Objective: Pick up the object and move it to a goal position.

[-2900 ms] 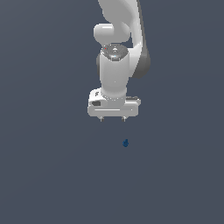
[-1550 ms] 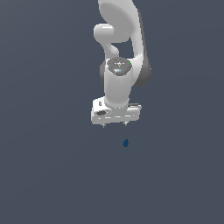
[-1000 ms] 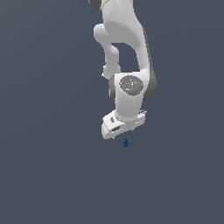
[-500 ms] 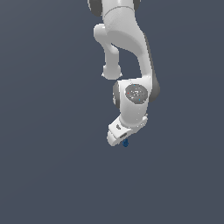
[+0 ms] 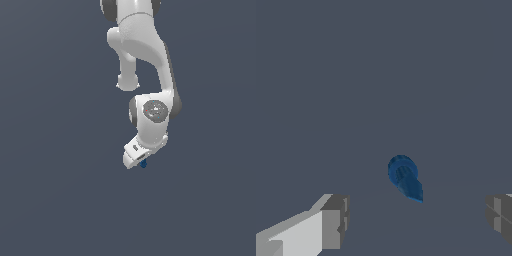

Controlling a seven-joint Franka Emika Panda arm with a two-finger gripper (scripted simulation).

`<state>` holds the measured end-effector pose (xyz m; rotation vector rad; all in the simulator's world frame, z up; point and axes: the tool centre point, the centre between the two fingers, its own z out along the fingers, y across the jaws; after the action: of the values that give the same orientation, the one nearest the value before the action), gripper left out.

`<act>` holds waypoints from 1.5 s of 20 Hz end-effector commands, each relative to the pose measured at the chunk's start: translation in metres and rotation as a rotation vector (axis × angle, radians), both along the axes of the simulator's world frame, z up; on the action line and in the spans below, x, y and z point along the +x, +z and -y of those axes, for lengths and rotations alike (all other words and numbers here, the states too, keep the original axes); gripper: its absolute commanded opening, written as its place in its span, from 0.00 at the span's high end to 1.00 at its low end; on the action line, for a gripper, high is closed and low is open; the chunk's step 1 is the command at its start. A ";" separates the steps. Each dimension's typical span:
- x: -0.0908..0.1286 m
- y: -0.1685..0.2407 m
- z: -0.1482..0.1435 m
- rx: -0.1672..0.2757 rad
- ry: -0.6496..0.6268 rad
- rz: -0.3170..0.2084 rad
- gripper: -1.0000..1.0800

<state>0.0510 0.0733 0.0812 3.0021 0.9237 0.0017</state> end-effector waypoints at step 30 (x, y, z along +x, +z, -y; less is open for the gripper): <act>-0.001 -0.019 -0.005 0.000 0.004 -0.001 1.00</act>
<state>0.0496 0.0763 0.0554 3.0012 0.9296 -0.0025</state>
